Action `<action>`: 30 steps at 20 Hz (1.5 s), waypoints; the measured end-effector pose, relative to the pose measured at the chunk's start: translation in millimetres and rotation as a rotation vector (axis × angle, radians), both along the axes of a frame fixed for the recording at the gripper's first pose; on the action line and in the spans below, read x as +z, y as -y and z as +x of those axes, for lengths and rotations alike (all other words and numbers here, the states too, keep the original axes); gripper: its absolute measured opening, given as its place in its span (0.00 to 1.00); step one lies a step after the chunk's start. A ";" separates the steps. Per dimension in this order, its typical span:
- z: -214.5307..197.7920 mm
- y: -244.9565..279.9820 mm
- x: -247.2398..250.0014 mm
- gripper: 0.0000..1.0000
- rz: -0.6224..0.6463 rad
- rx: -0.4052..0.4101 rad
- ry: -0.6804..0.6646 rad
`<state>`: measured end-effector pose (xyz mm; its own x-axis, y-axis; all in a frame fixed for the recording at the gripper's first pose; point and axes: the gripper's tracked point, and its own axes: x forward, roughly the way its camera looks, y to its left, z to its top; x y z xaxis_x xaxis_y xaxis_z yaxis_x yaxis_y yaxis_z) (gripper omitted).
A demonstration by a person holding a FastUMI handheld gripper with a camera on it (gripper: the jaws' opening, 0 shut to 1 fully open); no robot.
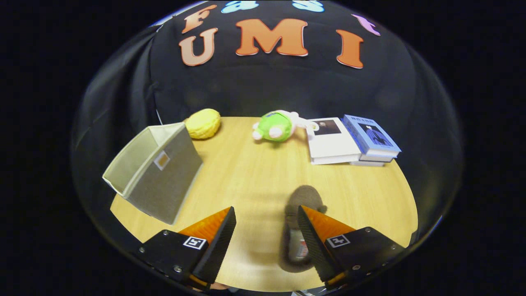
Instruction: Open the storage box then place both shoes into the box .Put the left shoe in first, then the right shoe, with the right side of both shoes facing outward in a uniform manner.
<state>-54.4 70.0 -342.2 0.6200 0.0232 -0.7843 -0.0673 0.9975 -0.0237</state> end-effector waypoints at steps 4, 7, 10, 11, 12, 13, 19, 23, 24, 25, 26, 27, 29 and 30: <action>-12.1 56.4 -33.5 0.90 -0.069 -0.058 -0.043; -23.0 71.2 -55.0 0.87 -0.052 -0.074 -0.082; -23.6 87.5 -78.6 0.77 -0.055 -0.094 -0.105; -22.9 91.0 -86.6 0.75 -0.051 -0.106 -0.109; -20.8 94.7 -93.5 0.68 -0.048 -0.127 -0.109; -15.6 94.6 -98.8 0.64 -0.036 -0.136 -0.096; 0.3 84.0 -101.4 0.36 -0.001 -0.186 -0.067; 3.5 83.2 -100.1 0.14 -0.012 -0.206 -0.056; 0.7 77.0 -98.7 0.09 0.032 -0.220 -0.071; 0.1 69.8 -94.2 0.07 0.085 -0.241 -0.081; 2.1 62.1 -86.3 0.05 0.127 -0.255 -0.074; 5.8 57.3 -75.5 0.05 0.142 -0.261 -0.059; 11.5 49.2 -53.2 0.05 0.129 -0.262 -0.026; 14.8 39.7 -40.9 0.05 0.133 -0.254 -0.015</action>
